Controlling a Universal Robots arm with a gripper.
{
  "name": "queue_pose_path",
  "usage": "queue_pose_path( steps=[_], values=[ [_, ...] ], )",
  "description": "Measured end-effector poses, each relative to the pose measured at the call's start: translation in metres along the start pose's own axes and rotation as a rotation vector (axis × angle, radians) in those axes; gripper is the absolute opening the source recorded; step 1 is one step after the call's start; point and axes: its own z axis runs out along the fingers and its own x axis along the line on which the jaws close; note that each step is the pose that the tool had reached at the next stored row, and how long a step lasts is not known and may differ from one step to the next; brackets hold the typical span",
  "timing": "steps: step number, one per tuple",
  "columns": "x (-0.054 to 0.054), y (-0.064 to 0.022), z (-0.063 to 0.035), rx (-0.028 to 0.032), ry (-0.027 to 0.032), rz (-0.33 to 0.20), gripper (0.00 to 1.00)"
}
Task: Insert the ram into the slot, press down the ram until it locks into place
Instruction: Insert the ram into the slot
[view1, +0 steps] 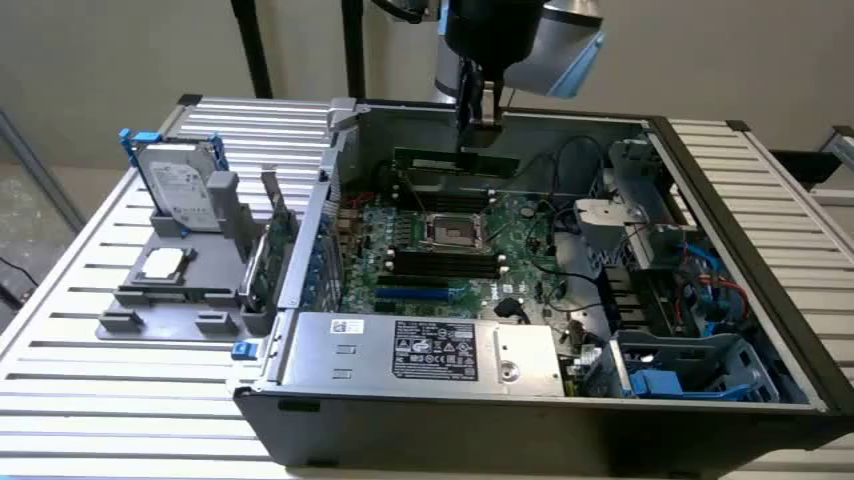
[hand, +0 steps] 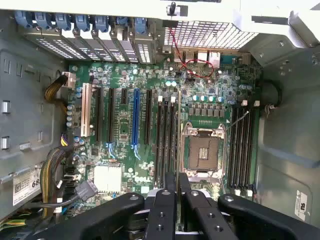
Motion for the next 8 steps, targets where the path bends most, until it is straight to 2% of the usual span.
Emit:
queue_pose_path(
  steps=[8],
  values=[
    [-0.0001,0.0018,0.0001,0.0053,0.0001,0.000,0.14]
  ],
)
